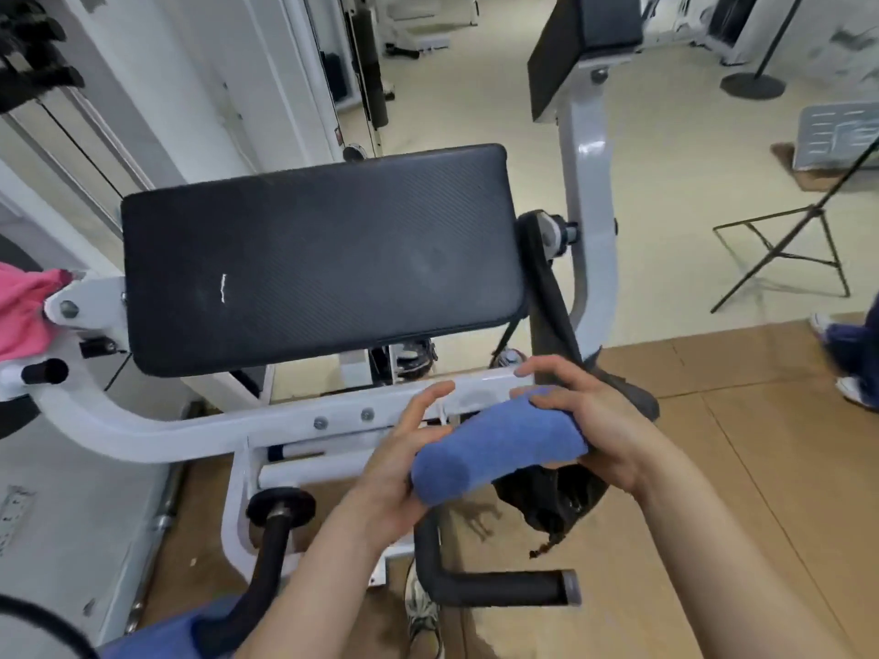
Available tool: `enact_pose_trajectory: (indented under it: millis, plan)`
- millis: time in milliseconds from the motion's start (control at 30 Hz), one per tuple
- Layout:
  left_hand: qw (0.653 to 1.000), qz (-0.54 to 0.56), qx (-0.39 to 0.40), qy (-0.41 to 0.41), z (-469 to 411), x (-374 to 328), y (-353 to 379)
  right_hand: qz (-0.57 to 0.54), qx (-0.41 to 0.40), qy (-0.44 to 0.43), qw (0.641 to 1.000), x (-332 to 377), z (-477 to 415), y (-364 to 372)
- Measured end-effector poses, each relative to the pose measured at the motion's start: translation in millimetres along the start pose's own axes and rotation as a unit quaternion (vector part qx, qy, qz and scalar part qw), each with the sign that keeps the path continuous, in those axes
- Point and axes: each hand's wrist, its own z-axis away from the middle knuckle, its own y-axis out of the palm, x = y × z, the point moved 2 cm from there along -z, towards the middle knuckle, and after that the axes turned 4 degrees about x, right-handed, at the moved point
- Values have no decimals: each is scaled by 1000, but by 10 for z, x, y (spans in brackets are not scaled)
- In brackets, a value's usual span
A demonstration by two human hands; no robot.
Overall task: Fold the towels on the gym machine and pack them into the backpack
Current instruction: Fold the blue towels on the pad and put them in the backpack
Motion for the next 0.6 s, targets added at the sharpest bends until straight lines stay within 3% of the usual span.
enact_pose_trajectory:
  millis: [133, 233, 300, 367, 500, 600]
  plan:
    - [999, 18, -41, -22, 191, 592, 510, 20, 6, -10, 1000, -387, 744, -470]
    - [993, 99, -54, -41, 351, 913, 817, 160, 84, -12, 984, -578, 1160, -808]
    - [982, 164, -70, -59, 431, 1065, 990, 276, 27, -41, 960, -627, 1269, -966]
    - [976, 178, -94, -84, 429, 1185, 1091, 298, -26, -73, 951, -651, 1293, -1081]
    - [992, 48, -35, -110, 277, 1223, 1063, 304, -50, -70, 949, -710, 1249, -1291]
    - [993, -114, 23, -30, 127, 1157, 1030, 209, -52, -53, 975, -745, 1103, -1345]
